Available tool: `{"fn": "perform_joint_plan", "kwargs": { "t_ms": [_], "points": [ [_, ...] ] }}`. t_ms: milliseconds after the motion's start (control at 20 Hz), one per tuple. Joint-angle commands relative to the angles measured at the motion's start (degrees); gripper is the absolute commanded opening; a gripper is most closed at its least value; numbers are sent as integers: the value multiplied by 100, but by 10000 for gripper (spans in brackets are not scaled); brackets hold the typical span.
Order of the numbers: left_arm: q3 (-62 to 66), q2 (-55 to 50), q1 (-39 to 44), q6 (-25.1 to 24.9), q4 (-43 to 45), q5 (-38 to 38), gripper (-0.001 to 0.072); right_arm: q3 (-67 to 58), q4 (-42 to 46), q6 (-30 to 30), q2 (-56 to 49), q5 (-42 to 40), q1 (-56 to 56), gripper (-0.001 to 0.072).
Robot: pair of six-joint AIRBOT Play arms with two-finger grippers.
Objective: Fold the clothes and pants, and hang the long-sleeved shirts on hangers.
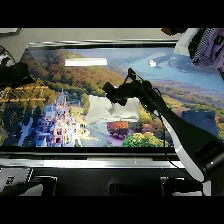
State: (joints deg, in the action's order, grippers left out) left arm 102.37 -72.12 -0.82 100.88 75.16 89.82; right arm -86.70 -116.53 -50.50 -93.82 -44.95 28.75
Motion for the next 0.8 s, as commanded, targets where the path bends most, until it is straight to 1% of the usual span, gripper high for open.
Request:
{"fn": "perform_joint_plan", "kwargs": {
  "t_ms": [0,250,300,350,400,450,500,550,600,650,750],
  "points": [
    [-66,11,-15,-13,15,-94,18,-7,-85,13,-125,52,15,34],
    [-79,11,-15,-11,13,-92,17,-7,-192,-35,-188,50,24,35],
    [-79,11,-15,-11,13,-92,18,-7,-192,-81,-195,81,46,39],
    [-79,11,-15,-9,13,-92,17,-7,-190,-179,-195,146,103,60],
    [-79,11,-15,17,13,-92,18,-7,-214,-251,-195,216,173,144],
    [-79,11,-15,28,13,-92,18,-7,-302,-295,-188,267,249,277],
    [-79,11,-15,28,13,-92,17,-7,-463,-433,-164,282,299,360],
    [-79,11,-15,28,13,-87,18,-7,-634,-638,-94,273,310,410],
    [-79,11,-15,28,13,-87,18,-7,-737,-802,13,234,310,508],
    [-79,11,-15,28,13,-87,18,-7,-734,-850,153,170,271,551],
    [-79,11,-15,28,13,-76,18,-7,-730,-1051,535,-57,17,552]
  ]
}}
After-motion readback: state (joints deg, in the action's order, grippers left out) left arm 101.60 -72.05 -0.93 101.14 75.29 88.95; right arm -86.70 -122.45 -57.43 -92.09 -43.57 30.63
